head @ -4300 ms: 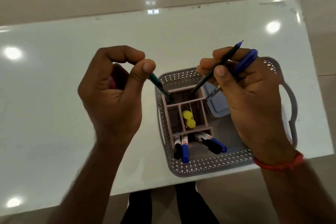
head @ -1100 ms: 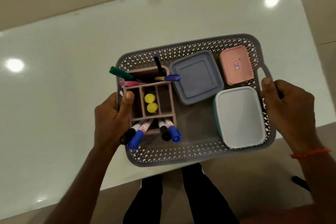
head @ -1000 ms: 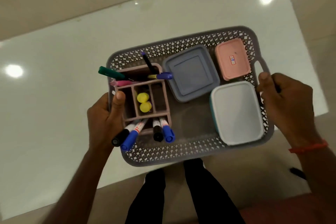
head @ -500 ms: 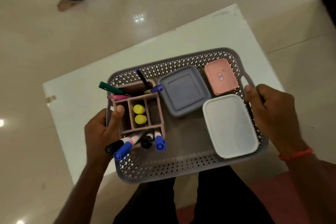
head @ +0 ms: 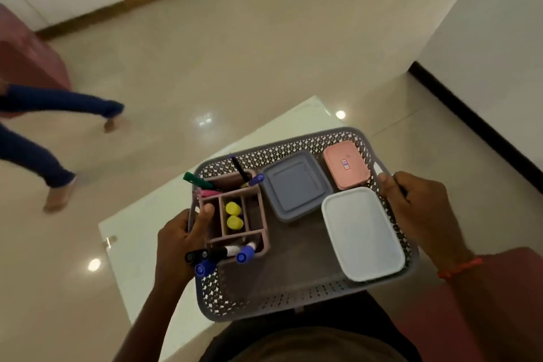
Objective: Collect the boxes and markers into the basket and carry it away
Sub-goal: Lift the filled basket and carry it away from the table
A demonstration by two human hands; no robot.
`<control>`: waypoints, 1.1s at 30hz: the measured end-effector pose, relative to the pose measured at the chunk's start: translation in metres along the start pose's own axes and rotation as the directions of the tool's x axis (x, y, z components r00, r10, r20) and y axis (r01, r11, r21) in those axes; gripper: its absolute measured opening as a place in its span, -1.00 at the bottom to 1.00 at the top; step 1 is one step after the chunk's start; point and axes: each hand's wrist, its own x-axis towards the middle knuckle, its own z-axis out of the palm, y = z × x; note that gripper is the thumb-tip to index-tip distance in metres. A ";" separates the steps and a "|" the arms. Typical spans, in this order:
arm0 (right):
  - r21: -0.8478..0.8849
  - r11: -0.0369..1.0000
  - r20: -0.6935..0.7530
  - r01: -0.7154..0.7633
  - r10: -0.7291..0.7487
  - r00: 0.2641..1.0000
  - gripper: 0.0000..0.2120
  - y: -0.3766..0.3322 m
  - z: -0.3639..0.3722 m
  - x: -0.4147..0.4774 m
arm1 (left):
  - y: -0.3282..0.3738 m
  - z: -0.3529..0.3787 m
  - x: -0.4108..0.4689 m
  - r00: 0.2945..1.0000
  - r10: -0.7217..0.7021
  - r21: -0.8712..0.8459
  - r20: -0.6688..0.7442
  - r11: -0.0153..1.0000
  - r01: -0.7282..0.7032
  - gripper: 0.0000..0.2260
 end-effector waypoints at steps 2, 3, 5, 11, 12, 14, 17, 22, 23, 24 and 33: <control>-0.011 0.999 -0.035 -0.032 0.032 0.999 -0.50 0.002 -0.013 -0.008 | 0.010 0.002 0.000 0.999 0.022 -0.017 0.026 1.000 -0.021 -0.41; -0.015 0.999 -0.058 -0.049 0.048 0.997 -0.50 0.004 -0.020 -0.013 | 0.015 0.003 -0.001 0.999 0.035 -0.018 0.039 0.999 -0.034 -0.45; -0.027 0.996 -0.095 -0.080 0.078 0.992 -0.50 0.007 -0.032 -0.022 | 0.025 0.005 -0.002 0.995 0.065 -0.029 0.073 0.998 -0.064 -0.49; -0.041 0.979 -0.144 -0.202 0.194 0.970 -0.56 0.021 -0.055 -0.039 | 0.051 0.017 0.012 0.979 0.133 -0.048 0.154 0.991 -0.127 -0.49; -0.040 0.975 -0.140 -0.218 0.211 0.967 -0.57 0.023 -0.057 -0.042 | 0.054 0.019 0.013 0.976 0.139 -0.050 0.165 0.990 -0.132 -0.47; -0.037 0.969 -0.148 -0.242 0.234 0.961 -0.59 0.027 -0.062 -0.047 | 0.062 0.024 0.015 0.971 0.155 -0.055 0.181 0.988 -0.147 -0.49; -0.041 0.959 -0.169 -0.280 0.269 0.948 -0.62 0.034 -0.069 -0.052 | 0.073 0.032 0.017 0.967 0.165 -0.048 0.196 0.986 -0.159 -0.56; -0.030 0.943 -0.189 -0.331 0.320 0.928 -0.59 0.047 -0.086 -0.056 | 0.091 0.054 0.018 0.961 0.201 -0.018 0.191 0.979 -0.202 -0.59; -0.013 0.938 -0.189 -0.347 0.339 0.922 -0.58 0.049 -0.091 -0.058 | 0.096 0.059 0.018 0.957 0.215 -0.012 0.196 0.976 -0.216 -0.59; 0.009 0.932 -0.183 -0.362 0.358 0.916 -0.58 0.052 -0.095 -0.060 | 0.100 0.063 0.017 0.953 0.225 -0.008 0.201 0.974 -0.228 -0.58; 0.205 0.852 -0.077 -0.481 0.504 0.860 -0.60 0.077 -0.136 -0.097 | 0.145 0.107 -0.006 0.913 0.285 -0.005 0.290 0.955 -0.296 -0.55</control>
